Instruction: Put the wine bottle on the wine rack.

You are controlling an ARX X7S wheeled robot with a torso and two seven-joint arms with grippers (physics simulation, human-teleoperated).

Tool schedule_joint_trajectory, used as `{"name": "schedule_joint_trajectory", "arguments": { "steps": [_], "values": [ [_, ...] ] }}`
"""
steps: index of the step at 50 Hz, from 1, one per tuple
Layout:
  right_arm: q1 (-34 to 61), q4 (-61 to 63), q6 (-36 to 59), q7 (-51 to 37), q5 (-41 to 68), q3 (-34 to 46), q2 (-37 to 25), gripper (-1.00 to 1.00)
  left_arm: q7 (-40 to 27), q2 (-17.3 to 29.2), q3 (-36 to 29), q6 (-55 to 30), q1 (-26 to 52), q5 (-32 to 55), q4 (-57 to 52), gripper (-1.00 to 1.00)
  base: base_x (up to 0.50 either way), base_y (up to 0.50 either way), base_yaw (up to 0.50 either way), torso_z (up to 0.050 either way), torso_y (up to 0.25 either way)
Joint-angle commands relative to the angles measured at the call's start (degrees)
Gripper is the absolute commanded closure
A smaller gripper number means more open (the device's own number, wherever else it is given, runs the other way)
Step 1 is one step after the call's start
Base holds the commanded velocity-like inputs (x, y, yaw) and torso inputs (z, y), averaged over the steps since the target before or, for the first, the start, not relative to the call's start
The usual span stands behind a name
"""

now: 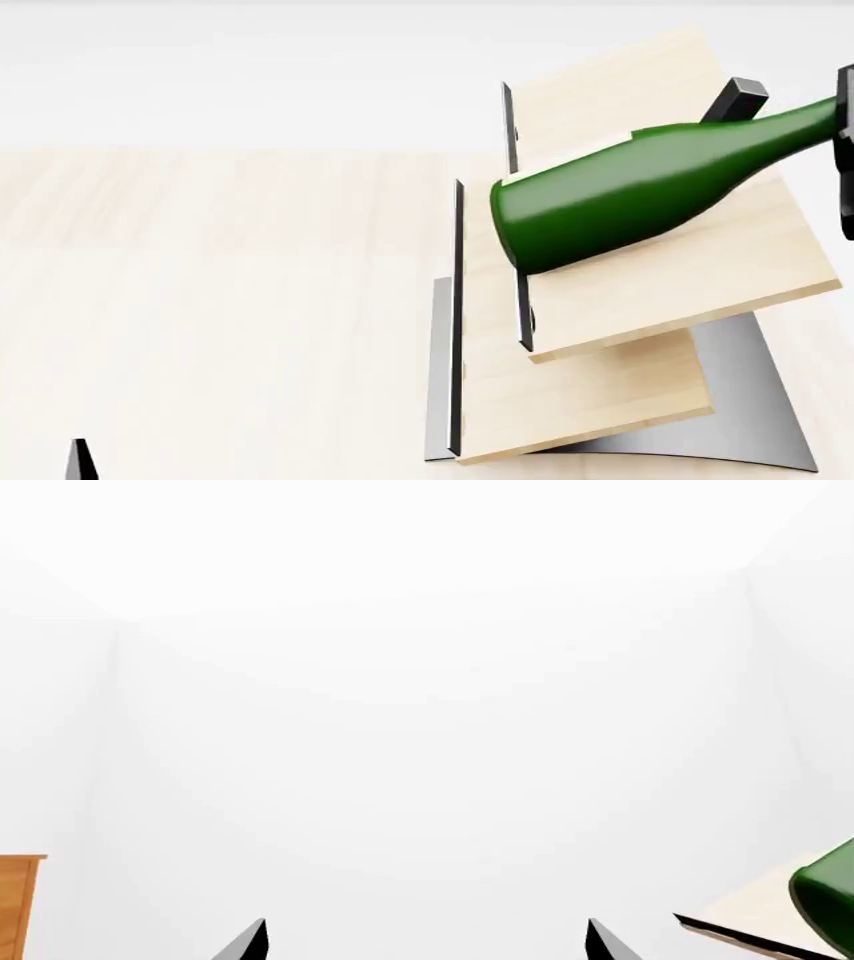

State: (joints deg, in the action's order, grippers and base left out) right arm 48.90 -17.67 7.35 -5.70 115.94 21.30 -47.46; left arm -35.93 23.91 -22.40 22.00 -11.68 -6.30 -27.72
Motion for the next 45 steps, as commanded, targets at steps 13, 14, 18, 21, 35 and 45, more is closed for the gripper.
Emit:
{"name": "schedule_joint_trajectory", "arguments": {
  "steps": [13,14,18,21,35,45],
  "values": [
    [-0.63,-0.53,0.66,0.43,-1.79,1.70,0.62,-1.00,-0.25,0.15,-0.27,0.10,0.07,-0.09,0.20,-1.00,0.00,0.00,0.00,0.000,0.000],
    [-0.64,-0.50,0.64,0.42,-1.82,1.69,0.61,-1.00,-0.25,0.15,-0.29,0.07,0.08,-0.10,0.20,-1.00,0.00,0.00,0.00,0.000,0.000],
    [-0.76,-0.18,0.44,0.30,-1.96,1.58,0.53,-1.00,-0.32,0.20,-0.26,0.12,0.10,-0.03,0.25,-1.00,0.00,0.00,0.00,0.000,0.000],
    [-0.98,0.21,0.25,0.27,-1.99,1.39,0.37,-1.00,-0.29,0.19,-0.36,0.06,0.20,-0.03,0.32,-1.00,0.00,0.00,0.00,0.000,0.000],
    [-1.26,0.74,-0.16,0.13,-2.11,0.93,0.15,-1.00,-0.44,0.27,-0.49,0.01,0.25,-0.08,0.28,-1.00,0.00,0.00,0.00,0.000,0.000],
    [-1.62,1.28,-0.33,-0.10,-1.89,0.48,-0.14,-1.00,-0.50,0.32,-0.60,-0.24,0.28,-0.12,-0.01,-1.00,0.00,0.00,0.00,0.000,0.000]
  ]
}}
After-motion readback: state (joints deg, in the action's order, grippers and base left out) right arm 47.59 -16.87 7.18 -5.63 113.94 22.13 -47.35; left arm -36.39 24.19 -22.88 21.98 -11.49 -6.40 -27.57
